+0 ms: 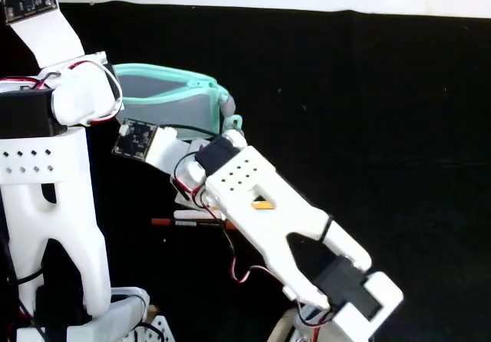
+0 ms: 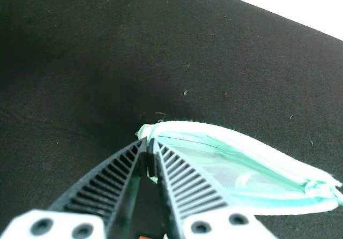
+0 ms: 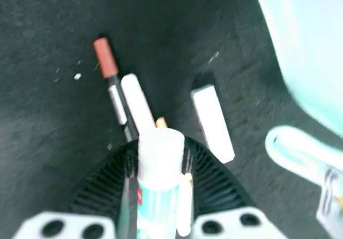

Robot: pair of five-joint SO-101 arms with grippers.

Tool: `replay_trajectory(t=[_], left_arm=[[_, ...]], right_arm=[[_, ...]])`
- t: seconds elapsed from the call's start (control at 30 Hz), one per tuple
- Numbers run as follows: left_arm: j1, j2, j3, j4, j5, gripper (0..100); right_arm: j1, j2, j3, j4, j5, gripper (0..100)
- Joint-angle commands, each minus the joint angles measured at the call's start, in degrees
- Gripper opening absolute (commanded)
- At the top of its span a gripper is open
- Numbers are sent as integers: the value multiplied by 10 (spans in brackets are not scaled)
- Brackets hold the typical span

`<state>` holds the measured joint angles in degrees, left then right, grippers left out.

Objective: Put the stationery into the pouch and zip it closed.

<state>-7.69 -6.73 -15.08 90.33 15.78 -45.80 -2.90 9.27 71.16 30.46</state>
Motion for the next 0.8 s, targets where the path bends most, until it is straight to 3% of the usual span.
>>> replay_trajectory(t=[0.0, 0.33, 0.53, 0.77], left_arm=[[2, 10, 33, 3, -4, 6], [2, 10, 33, 0, -4, 6], [2, 10, 33, 0, -4, 6], [2, 10, 33, 0, -4, 6]], right_arm=[[7, -48, -22, 27, -24, 5], [8, -169, 10, 44, -35, 5], [10, -260, 10, 37, -88, 5], [20, -266, 8, -15, -117, 5]])
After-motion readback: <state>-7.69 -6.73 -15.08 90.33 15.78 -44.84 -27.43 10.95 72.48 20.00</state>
